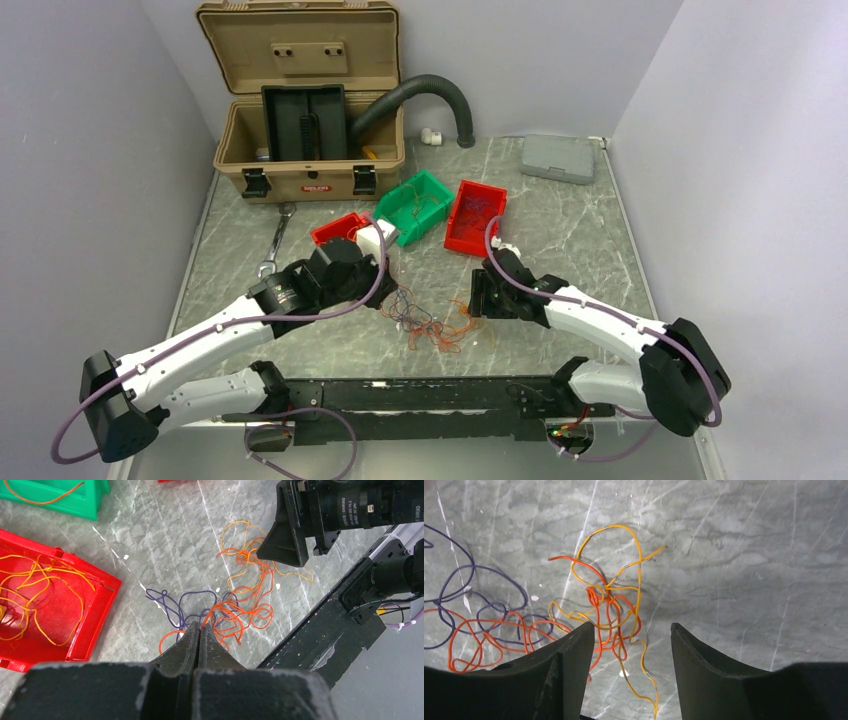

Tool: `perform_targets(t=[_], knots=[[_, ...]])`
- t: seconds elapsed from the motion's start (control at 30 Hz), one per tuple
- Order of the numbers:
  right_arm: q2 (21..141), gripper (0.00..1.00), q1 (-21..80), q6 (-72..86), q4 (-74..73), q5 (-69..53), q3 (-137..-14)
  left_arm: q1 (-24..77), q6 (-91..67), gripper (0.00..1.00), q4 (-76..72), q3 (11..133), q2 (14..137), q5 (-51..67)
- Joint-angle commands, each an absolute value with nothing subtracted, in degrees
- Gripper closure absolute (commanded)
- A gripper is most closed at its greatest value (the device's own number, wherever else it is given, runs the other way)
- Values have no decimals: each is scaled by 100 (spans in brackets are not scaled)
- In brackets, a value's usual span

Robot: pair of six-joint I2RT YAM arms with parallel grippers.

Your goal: Untangle the cables

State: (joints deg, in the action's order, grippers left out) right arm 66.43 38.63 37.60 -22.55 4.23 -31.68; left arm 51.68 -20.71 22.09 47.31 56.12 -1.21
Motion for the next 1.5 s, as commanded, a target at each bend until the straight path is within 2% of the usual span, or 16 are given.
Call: perform_targets(t=[0.0,0.27,0.53,0.6,0.73,0.87,1.0,1.13,1.27,1.37,1.43,1.47], knots=[[6742,40,3893,3580,-1949,815,-3546,5165,-2183,100,2064,4830,5612,-61],[7400,44,3880,3426,-1718,920,-3887,5168,-2180,100,2125,4833,5652,-109],[7350,46,3880,3549,-1508,761,-3758,5166,-2189,100,2097,4857,5691,-91],[7123,44,3877,3543,-1589,788,-3806,5171,-2166,100,2132,4913,5732,-59],[6804,23,3855,3554,-1877,896,-3978,5161,-2099,100,2178,4931,5793,-53],[6688,24,3755,3568,-1999,927,-3996,5162,-2058,100,2220,4961,5795,-53],[7026,37,3593,3530,-1771,708,-3905,5161,-2040,100,2222,4996,5744,-64],[7552,45,3586,3465,-1563,584,-3910,5164,-2057,100,2254,4998,5729,-145],[7850,59,3590,3452,-1335,441,-3842,5162,-2049,100,2208,4895,5691,-153],[7890,79,3590,3453,-1357,382,-3866,5161,-2049,100,2203,4829,5672,-205],[7712,100,3595,3526,-1557,572,-3923,5146,-2217,100,2208,4762,5615,-352],[7593,100,3590,3595,-1664,756,-3923,5121,-2303,100,2194,4710,5563,-424]])
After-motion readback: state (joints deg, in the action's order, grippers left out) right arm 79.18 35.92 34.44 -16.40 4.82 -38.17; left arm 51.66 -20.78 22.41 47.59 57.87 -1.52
